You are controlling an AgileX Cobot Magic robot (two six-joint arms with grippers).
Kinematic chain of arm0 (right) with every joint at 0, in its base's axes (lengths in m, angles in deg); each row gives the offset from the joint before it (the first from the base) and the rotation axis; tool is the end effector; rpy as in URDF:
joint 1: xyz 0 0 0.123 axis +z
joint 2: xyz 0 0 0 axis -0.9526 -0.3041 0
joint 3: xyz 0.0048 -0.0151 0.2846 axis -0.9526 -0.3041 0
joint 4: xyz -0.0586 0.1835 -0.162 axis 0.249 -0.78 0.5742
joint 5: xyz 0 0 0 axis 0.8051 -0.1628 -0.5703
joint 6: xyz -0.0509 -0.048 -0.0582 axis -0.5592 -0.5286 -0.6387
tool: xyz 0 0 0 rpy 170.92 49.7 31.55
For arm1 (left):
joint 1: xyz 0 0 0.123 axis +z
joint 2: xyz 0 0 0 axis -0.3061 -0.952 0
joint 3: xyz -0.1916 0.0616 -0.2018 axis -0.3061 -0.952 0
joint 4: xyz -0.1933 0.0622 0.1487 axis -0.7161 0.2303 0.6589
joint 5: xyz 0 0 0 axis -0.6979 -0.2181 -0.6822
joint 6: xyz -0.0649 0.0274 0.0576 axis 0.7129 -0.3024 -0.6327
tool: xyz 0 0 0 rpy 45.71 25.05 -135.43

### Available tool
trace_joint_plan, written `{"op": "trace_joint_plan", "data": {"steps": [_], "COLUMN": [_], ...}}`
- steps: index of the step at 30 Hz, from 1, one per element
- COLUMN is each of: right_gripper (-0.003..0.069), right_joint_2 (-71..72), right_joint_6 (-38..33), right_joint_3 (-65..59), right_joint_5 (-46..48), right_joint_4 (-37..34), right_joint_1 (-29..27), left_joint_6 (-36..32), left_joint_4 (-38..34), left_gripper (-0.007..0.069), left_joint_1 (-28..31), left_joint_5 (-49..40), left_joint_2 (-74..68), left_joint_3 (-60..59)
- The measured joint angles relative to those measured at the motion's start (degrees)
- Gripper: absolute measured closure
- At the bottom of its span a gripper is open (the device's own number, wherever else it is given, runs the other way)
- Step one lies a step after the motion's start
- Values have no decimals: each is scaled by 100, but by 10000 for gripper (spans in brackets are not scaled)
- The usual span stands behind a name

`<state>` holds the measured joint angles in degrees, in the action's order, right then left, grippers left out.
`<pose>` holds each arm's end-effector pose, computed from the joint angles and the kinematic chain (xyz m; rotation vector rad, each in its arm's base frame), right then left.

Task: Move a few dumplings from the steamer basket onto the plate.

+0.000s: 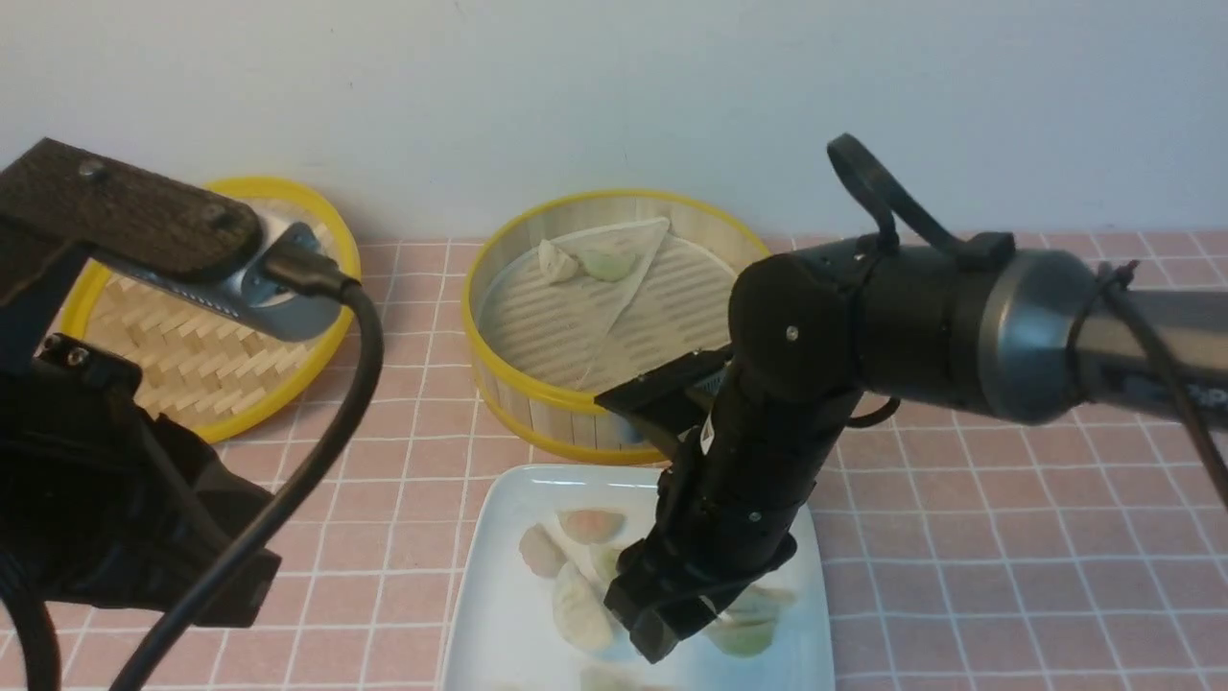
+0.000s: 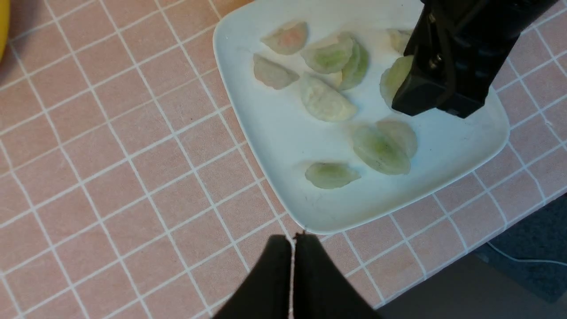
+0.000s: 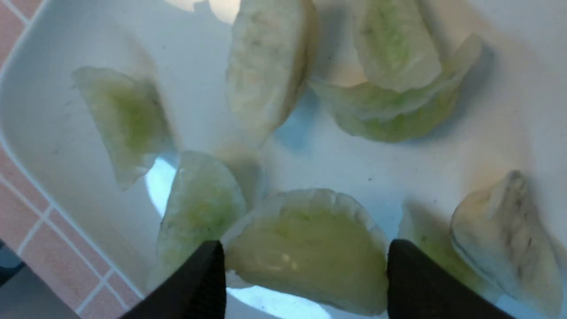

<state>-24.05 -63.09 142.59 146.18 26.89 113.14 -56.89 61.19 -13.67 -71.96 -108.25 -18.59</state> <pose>0.2640 0.2596 0.1969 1.0627 -2.8819 -0.4112 0.1363 -0.0902 0.3757 0.5921 2.5033 -0.3327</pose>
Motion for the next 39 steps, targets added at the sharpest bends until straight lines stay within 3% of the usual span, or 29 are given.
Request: {"op": "trace_joint_plan", "data": {"steps": [3, 9, 13, 17, 19, 23, 25, 29, 33, 37, 39], "right_gripper": [220, 69, 74, 190, 284, 551, 625, 667, 672, 673, 673], "right_joint_2": [-37, -29, 190, 1129, 1787, 3579, 4438, 6358, 8746, 10692, 10985], "right_joint_6": [25, 70, 308, 647, 764, 1264, 1528, 2109, 2833, 3707, 4141], "right_joint_3": [85, 846, 1063, 786, 541, -251, -711, -1942, -3637, -4723, -5012], "right_joint_5": [12, 754, 781, 827, 842, 914, 827, -251, -1918, -2415, -2424], "right_joint_4": [40, 305, 445, 486, 532, 1031, 1475, 2351, 3386, 4275, 4690], "right_joint_1": [0, 0, 0, 0, 0, 0, 0, 0, 0, 0, 0], "left_joint_6": [-59, -100, -111, -117, -117, -117, -117, -117, -119, -119, -119], "left_joint_4": [0, 0, 0, 0, 0, 0, 0, 0, -5, -17, 12], "left_gripper": [631, 631, 631, 631, 631, 631, 631, 631, 631, 631, 631], "left_joint_1": [0, 0, 0, 0, 0, 0, 0, 0, 0, 0, 6], "left_joint_5": [13, 53, 150, 214, 214, 271, 375, 599, 873, 1016, 1127], "left_joint_2": [0, 0, 0, 0, 0, 0, 0, -5, -54, -138, -182], "left_joint_3": [0, 0, 0, 0, 0, 0, 0, 0, 0, -5, -5]}}
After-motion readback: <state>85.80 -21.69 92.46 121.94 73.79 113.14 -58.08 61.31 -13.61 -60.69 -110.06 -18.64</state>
